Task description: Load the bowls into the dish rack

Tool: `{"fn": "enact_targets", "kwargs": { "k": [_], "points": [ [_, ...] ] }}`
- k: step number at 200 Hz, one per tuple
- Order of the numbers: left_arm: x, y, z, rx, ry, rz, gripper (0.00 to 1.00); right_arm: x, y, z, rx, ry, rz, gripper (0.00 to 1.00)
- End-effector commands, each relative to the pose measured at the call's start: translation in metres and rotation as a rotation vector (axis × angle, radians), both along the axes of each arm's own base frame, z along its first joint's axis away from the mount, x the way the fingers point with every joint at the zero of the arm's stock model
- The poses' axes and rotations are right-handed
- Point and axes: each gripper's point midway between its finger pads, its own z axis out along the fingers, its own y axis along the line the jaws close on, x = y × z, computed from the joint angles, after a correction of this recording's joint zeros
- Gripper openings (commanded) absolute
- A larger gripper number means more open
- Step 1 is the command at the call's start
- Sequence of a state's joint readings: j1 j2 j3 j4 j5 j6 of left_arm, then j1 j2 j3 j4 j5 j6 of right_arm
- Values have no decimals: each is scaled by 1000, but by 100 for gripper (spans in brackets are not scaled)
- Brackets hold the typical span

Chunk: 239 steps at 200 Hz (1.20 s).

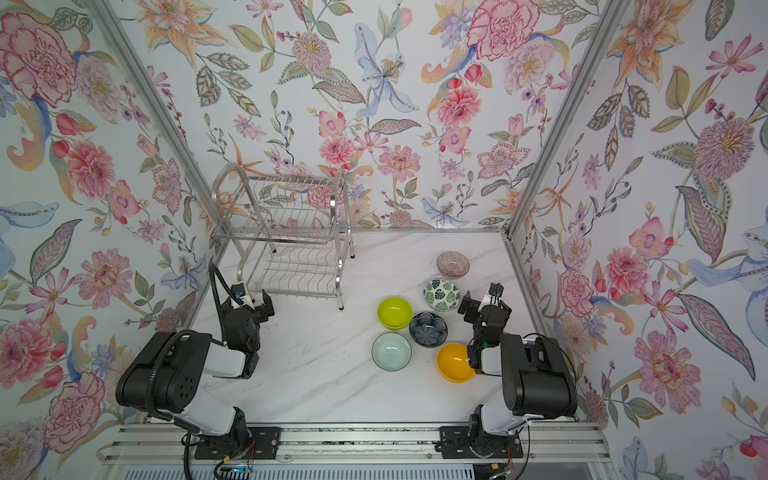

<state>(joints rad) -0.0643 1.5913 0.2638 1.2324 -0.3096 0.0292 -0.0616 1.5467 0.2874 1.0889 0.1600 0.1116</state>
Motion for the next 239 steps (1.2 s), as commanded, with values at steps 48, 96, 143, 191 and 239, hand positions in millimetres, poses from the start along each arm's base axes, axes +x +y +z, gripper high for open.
{"fn": "enact_targets", "kwargs": {
  "k": [48, 96, 143, 191, 239],
  "points": [
    [2, 1, 7, -10, -26, 1, 99, 4, 1, 4, -8, -9, 10, 99],
    [2, 1, 7, -9, -26, 1, 99, 4, 1, 5, -7, -10, 9, 99],
    [2, 1, 7, -9, -25, 0, 99, 5, 1, 5, -7, -10, 10, 98],
    [2, 1, 7, -8, -24, 0, 99, 4, 1, 5, -6, -10, 10, 99],
    [4, -3, 6, -5, -19, -24, 99, -5, -16, 13, -38, -34, -138, 98]
  ]
}}
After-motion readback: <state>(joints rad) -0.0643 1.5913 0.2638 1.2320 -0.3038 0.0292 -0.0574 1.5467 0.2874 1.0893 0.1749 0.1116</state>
